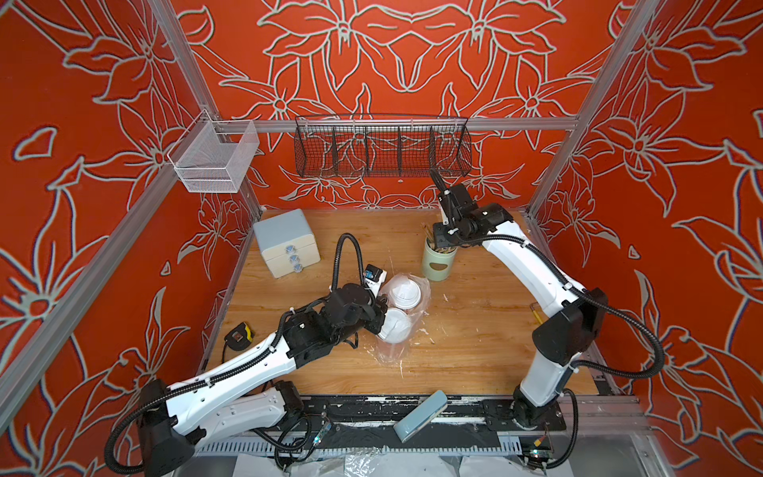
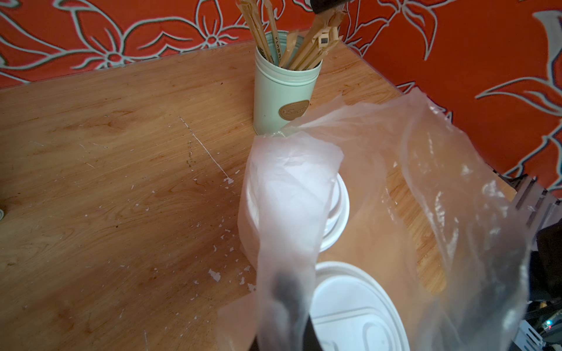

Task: Pack milk tea into plastic carrier bags
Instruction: Pick up the straw from the container.

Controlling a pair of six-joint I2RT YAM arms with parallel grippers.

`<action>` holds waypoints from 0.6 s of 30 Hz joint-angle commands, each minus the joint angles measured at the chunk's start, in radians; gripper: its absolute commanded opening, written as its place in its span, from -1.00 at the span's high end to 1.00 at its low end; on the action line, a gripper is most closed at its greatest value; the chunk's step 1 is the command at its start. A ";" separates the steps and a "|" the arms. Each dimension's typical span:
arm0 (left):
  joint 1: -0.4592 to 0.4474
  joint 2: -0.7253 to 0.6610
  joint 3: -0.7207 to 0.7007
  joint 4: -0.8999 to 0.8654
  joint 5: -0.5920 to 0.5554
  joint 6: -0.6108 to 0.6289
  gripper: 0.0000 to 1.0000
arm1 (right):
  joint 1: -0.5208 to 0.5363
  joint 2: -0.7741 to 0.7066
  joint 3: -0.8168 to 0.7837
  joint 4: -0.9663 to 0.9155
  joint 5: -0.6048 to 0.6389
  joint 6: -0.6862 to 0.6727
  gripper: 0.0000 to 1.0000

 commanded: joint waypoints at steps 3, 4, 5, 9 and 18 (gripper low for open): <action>0.009 0.000 -0.011 0.024 0.002 -0.005 1.00 | -0.005 -0.039 0.067 -0.053 -0.008 -0.025 1.00; 0.009 0.000 -0.012 0.025 0.002 -0.005 1.00 | -0.005 -0.044 0.072 -0.059 -0.009 -0.026 1.00; 0.009 0.000 -0.012 0.027 0.001 -0.005 1.00 | -0.005 -0.050 0.075 -0.062 -0.012 -0.027 1.00; 0.009 -0.004 -0.013 0.030 0.004 -0.005 1.00 | -0.004 -0.092 0.087 -0.078 -0.032 -0.037 1.00; 0.009 -0.010 -0.014 0.038 0.011 -0.006 1.00 | -0.003 -0.184 0.136 -0.118 -0.056 -0.058 1.00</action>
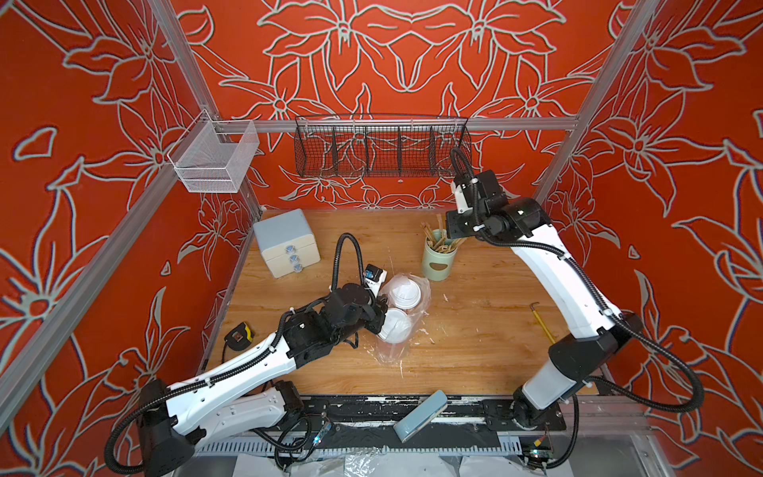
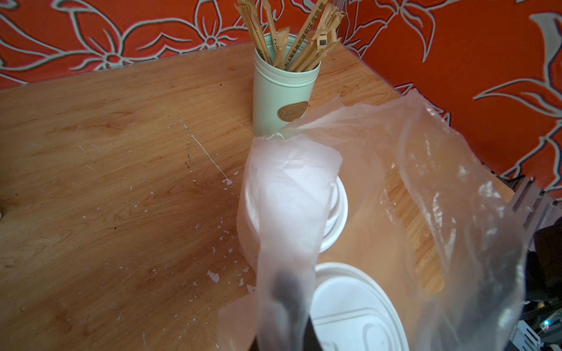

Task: Pack milk tea into plastic carrier bags
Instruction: Pick up the straw from the container.

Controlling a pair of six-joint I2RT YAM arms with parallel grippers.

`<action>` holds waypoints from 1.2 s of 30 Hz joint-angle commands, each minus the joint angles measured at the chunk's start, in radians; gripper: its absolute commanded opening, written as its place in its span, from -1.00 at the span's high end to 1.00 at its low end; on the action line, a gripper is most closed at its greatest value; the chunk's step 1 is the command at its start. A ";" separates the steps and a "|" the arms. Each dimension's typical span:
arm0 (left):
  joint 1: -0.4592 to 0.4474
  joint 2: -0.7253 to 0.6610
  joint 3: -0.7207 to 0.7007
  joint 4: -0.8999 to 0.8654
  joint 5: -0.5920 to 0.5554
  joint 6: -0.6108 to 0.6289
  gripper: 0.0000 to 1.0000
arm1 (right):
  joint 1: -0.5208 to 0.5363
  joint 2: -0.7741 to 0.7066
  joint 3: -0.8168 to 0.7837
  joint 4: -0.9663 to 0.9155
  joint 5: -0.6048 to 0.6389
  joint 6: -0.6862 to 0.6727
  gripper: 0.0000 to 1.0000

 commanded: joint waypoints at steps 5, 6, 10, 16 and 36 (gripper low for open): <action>0.009 -0.010 -0.013 0.037 0.013 -0.005 1.00 | -0.001 -0.065 0.106 -0.066 -0.028 -0.040 1.00; 0.009 -0.008 -0.013 0.039 0.013 -0.005 1.00 | 0.001 -0.070 0.125 -0.071 -0.034 -0.045 1.00; 0.009 -0.003 -0.010 0.042 0.013 -0.005 1.00 | 0.000 -0.103 0.181 -0.086 -0.053 -0.059 1.00; 0.009 0.001 -0.007 0.045 0.010 -0.005 1.00 | 0.002 -0.179 0.204 -0.067 -0.083 -0.069 1.00; 0.009 0.045 0.004 0.038 0.008 -0.018 1.00 | 0.007 -0.331 0.195 -0.023 -0.370 0.002 1.00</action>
